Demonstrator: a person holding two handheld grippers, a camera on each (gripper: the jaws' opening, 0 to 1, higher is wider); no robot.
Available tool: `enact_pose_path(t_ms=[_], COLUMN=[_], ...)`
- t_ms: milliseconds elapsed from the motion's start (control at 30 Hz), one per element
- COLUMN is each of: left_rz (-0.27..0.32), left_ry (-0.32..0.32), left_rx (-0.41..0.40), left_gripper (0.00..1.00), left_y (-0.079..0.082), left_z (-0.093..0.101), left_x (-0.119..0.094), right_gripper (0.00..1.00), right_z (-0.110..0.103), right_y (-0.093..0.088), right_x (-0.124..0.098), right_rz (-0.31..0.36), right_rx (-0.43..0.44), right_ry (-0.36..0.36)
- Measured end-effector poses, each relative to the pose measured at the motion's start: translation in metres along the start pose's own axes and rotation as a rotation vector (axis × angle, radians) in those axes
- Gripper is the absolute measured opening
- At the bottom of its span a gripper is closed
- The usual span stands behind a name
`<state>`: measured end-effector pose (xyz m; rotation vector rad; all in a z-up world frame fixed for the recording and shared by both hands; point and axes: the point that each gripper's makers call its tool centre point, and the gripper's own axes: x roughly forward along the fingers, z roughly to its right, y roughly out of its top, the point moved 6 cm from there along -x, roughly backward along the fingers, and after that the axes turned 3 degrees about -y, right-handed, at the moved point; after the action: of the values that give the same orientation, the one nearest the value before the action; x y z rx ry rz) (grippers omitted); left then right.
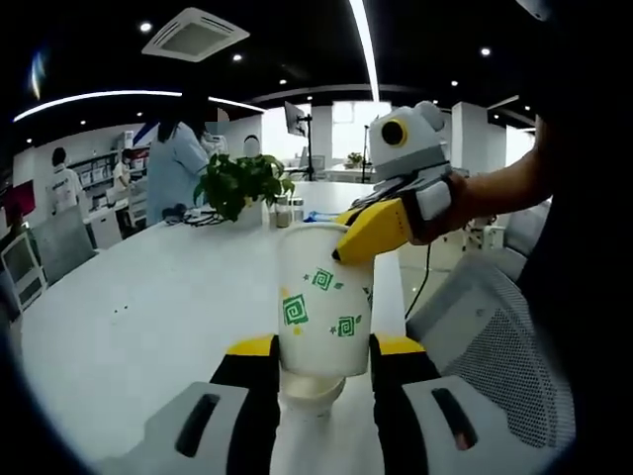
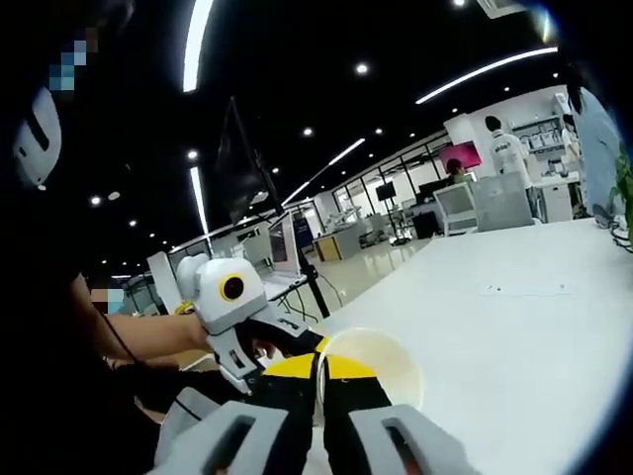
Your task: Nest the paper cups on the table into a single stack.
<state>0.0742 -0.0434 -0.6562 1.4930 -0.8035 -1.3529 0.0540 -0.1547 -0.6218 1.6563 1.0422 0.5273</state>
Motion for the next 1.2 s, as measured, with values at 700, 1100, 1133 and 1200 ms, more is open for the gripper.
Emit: enact_pose_path(t_ms=[700, 1100, 1133, 1200], left_rz=[0.007, -0.003, -0.005, -0.020], left_ry=[0.093, 0.140, 0.144, 0.148], left_rx=[-0.048, -0.098, -0.100, -0.119], left_gripper=[0.62, 0.69, 0.70, 0.71], left_y=[-0.005, -0.018, -0.020, -0.025], left_z=[-0.003, 0.000, 0.000, 0.000], left_x=[-0.016, -0.031, -0.032, -0.033], right_gripper=[0.00, 0.00, 0.00, 0.00], right_z=[-0.002, 0.007, 0.008, 0.009], right_y=[0.008, 0.011, 0.011, 0.010], right_x=[-0.001, 0.000, 0.001, 0.002], right_rz=[-0.045, -0.123, -0.135, -0.153], right_rx=[-0.079, -0.146, -0.155, -0.173], right_ry=[-0.023, -0.054, -0.057, -0.060])
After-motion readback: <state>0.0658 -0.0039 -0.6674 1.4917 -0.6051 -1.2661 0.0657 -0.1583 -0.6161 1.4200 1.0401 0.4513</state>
